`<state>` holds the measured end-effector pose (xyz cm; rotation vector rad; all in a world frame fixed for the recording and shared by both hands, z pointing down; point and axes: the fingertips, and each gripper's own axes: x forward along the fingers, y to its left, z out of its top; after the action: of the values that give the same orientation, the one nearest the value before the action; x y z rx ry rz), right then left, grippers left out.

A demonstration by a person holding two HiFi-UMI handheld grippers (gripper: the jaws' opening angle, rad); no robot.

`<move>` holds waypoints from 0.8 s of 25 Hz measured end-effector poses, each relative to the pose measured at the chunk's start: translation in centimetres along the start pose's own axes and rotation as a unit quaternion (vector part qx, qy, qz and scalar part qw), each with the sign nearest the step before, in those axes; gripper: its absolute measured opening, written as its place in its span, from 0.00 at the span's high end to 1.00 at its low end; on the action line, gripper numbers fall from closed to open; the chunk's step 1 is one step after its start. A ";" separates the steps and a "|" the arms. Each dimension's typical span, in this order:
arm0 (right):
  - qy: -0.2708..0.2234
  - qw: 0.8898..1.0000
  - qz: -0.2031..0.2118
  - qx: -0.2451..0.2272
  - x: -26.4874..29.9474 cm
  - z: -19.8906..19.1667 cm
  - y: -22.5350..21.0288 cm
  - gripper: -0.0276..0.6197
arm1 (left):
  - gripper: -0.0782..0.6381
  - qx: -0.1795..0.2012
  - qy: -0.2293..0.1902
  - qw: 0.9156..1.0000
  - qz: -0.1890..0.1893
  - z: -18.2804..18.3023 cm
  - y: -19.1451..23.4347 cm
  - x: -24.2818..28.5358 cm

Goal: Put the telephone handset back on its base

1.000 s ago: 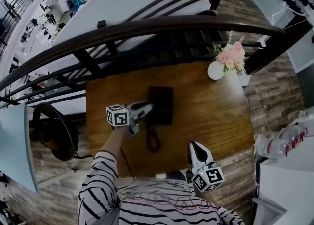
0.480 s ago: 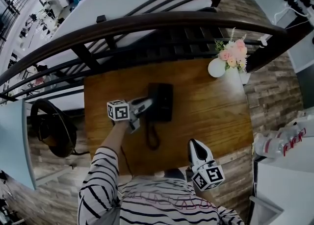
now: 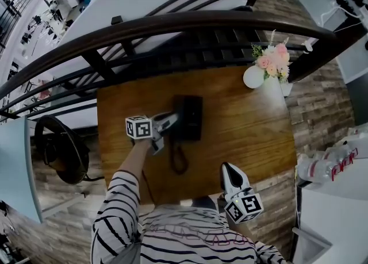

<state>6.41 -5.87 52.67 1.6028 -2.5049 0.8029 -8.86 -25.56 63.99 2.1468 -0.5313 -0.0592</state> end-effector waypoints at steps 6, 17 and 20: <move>0.004 1.000 -0.001 0.004 0.4 -0.2 0.0 0.96 | 0.79 0.001 0.012 1.000 0.009 -0.4 0.6 0.3; 0.000 1.000 0.007 0.001 0.9 0.1 -0.3 0.96 | 0.77 0.008 0.018 0.999 0.045 -0.5 1.3 0.6; -0.001 1.000 0.007 0.003 0.7 0.3 -0.2 0.96 | 0.75 0.024 0.022 0.997 0.065 -0.5 1.1 0.5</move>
<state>6.30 -6.62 52.73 1.5920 -2.5195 0.8123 -8.71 -25.90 65.24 2.1487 -0.6510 0.0744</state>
